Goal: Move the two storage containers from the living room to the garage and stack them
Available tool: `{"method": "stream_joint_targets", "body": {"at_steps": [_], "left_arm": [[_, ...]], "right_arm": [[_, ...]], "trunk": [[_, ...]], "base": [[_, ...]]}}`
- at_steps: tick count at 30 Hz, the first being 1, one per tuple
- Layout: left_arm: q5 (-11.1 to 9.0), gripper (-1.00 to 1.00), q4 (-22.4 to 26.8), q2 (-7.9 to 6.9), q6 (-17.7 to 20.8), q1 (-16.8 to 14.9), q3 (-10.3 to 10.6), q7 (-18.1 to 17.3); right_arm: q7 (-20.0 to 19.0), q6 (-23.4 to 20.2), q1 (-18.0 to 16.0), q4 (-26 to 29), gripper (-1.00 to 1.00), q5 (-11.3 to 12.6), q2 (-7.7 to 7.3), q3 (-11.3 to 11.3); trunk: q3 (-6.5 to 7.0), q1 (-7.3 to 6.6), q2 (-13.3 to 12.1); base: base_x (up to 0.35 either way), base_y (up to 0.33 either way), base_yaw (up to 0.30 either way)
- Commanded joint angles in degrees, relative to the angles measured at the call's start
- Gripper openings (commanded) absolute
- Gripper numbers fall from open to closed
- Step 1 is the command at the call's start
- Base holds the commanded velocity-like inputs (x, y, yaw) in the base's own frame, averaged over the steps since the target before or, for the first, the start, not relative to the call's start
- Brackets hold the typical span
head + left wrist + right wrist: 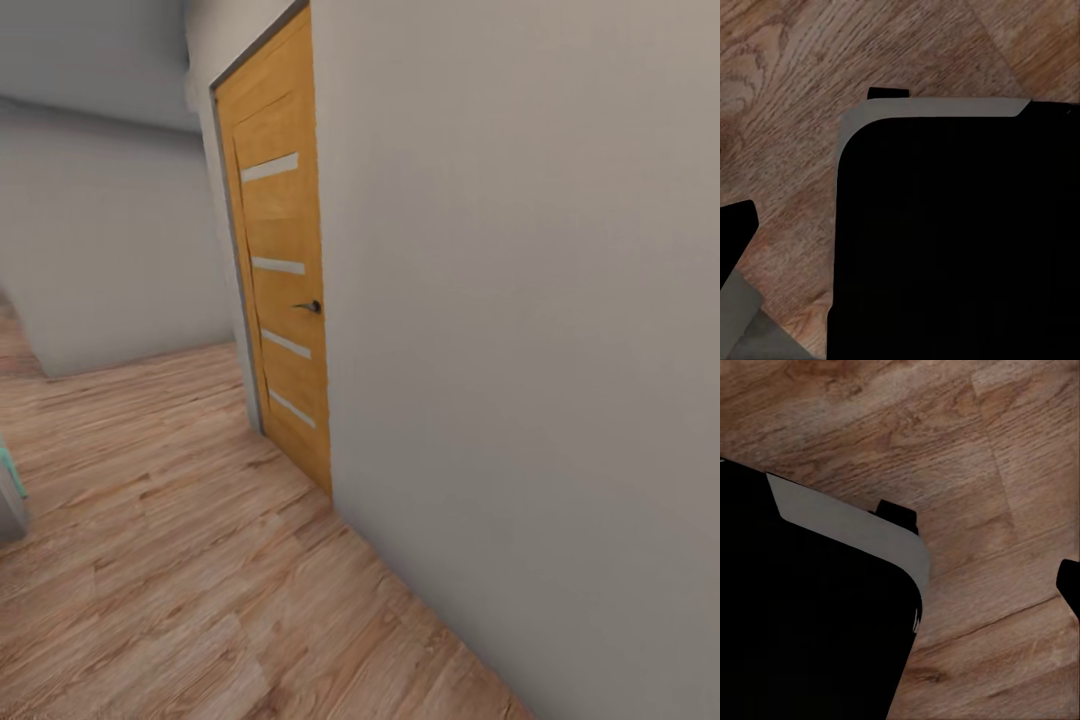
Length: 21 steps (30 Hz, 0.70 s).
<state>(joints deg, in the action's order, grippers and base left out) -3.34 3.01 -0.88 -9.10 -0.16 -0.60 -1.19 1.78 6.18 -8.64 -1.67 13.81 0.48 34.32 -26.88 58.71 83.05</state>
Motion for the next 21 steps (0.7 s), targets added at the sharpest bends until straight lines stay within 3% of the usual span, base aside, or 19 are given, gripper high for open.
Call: {"method": "stream_joint_targets", "body": {"at_steps": [1, 21], "left_arm": [[-0.3, 1.0, 0.0, 0.0, -0.1, 0.0, 0.0, -0.1], [-0.3, 1.0, 0.0, 0.0, -0.1, 0.0, 0.0, -0.1]], "right_arm": [[0.1, 0.3, -0.1, -0.2, 1.0, 0.5, 0.05, 0.5], [0.1, 0.3, -0.1, -0.2, 1.0, 0.5, 0.05, 0.5]], "trunk": [[-0.05, 0.02, 0.0], [-0.05, 0.02, 0.0]], "base": [[0.203, 0.0, 0.27], [0.201, 0.0, 0.269]]}}
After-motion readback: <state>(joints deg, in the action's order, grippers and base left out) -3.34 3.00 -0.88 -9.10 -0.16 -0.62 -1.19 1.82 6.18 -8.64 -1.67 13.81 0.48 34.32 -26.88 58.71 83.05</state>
